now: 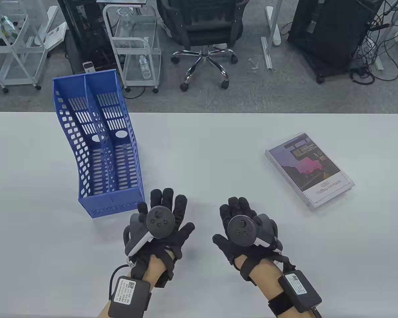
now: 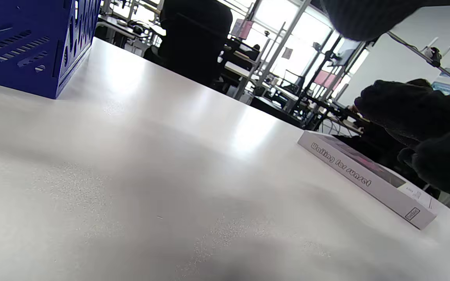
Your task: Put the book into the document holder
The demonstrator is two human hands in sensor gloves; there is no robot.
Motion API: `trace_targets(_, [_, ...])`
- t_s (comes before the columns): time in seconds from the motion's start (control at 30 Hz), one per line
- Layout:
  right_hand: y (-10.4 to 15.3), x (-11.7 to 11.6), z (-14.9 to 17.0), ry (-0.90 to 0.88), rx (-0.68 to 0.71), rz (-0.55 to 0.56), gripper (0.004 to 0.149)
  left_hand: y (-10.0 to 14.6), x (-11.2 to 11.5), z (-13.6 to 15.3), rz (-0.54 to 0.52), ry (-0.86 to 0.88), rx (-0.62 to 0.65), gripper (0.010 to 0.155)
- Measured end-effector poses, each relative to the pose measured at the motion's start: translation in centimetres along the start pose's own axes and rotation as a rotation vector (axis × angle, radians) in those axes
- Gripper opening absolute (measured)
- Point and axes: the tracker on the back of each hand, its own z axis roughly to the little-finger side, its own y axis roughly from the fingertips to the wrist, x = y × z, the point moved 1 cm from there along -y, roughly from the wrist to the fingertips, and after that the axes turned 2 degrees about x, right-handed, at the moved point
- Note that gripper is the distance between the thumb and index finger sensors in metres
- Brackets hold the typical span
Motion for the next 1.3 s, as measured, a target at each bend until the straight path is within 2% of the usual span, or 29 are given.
trace_targets(0.13, [0.0, 0.0, 0.3, -0.046, -0.009, -0.007, 0.081, 0.0, 0.1, 0.0, 0.003, -0.002, 0.003, 0.078])
trace_targets(0.9, [0.1, 1.1, 1.8, -0.067, -0.034, 0.045, 0.081, 0.0, 0.0, -0.4, 0.0, -0.01, 0.022, 0.079])
trace_targets(1.03, [-0.3, 2.5, 5.5, -0.049, -0.136, 0.108, 0.081, 0.0, 0.1, -0.4, 0.001, -0.012, 0.021, 0.079])
trace_targets(1.17, [0.7, 3.6, 10.6, -0.104, -0.289, 0.177, 0.08, 0.0, 0.1, -0.5, 0.0, -0.013, 0.023, 0.08])
trace_targets(1.3, [1.5, 4.0, 14.9, -0.126, -0.425, 0.2, 0.08, 0.0, 0.1, -0.5, 0.006, -0.015, 0.022, 0.08])
